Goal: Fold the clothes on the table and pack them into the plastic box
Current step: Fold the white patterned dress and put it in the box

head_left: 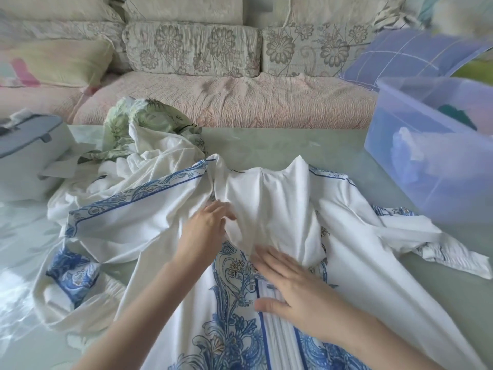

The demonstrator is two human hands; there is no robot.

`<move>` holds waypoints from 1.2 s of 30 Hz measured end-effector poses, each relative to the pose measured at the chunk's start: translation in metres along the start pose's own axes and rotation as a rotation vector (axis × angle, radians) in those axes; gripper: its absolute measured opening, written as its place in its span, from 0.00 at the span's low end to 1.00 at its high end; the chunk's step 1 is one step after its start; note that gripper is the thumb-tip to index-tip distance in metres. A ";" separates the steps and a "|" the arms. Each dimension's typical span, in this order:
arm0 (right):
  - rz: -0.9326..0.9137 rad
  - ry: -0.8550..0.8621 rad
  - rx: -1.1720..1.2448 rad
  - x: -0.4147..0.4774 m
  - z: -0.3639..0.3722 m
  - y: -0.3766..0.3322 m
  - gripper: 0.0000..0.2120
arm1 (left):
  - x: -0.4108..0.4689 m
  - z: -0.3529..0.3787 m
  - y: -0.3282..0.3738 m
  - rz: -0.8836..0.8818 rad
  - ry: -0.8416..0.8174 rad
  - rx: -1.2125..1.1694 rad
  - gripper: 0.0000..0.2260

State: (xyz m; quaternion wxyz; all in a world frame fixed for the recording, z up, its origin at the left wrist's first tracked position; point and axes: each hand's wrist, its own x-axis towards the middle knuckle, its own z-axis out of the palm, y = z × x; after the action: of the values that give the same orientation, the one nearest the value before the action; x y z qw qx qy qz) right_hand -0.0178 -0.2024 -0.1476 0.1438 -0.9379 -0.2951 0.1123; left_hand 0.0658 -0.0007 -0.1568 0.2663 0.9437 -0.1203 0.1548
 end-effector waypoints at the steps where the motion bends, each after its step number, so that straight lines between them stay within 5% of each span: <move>1: 0.017 -0.005 0.062 -0.002 -0.002 -0.004 0.36 | -0.006 -0.002 0.009 0.024 0.031 -0.034 0.12; 4: 0.143 0.078 0.355 -0.005 -0.011 -0.010 0.32 | -0.025 -0.008 0.038 0.161 -0.046 -0.131 0.16; 9: 0.199 0.338 0.059 -0.021 -0.015 0.007 0.31 | -0.052 -0.006 0.044 0.244 -0.383 0.004 0.25; 11: 0.238 0.356 0.052 -0.025 -0.012 0.014 0.23 | -0.053 -0.003 0.038 0.256 -0.379 0.035 0.27; 15: 0.167 0.561 0.105 -0.019 -0.006 0.013 0.08 | -0.045 -0.004 0.030 0.295 -0.138 0.024 0.09; 17: 0.155 0.611 0.096 -0.019 -0.006 0.013 0.09 | -0.046 -0.004 0.029 0.264 -0.170 0.036 0.10; 20: 0.147 0.422 0.107 -0.022 0.003 0.018 0.16 | -0.053 0.002 0.022 0.246 -0.202 0.005 0.15; 25: 0.123 0.331 0.366 -0.024 0.008 0.026 0.23 | -0.036 -0.001 0.042 0.264 -0.062 0.032 0.14; 32: 0.413 0.595 0.366 -0.038 -0.022 0.059 0.12 | -0.024 0.028 0.082 0.185 -0.607 0.105 0.25; 36: 0.665 0.716 0.450 -0.024 -0.038 0.092 0.05 | -0.016 0.027 0.069 0.103 -0.372 -0.001 0.26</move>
State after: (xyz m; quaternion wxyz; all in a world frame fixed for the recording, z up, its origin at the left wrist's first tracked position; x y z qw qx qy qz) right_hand 0.0221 -0.2968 -0.1401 0.3897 -0.9064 0.1165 -0.1145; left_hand 0.0356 -0.0703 -0.1526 0.2316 0.9486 -0.2157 -0.0088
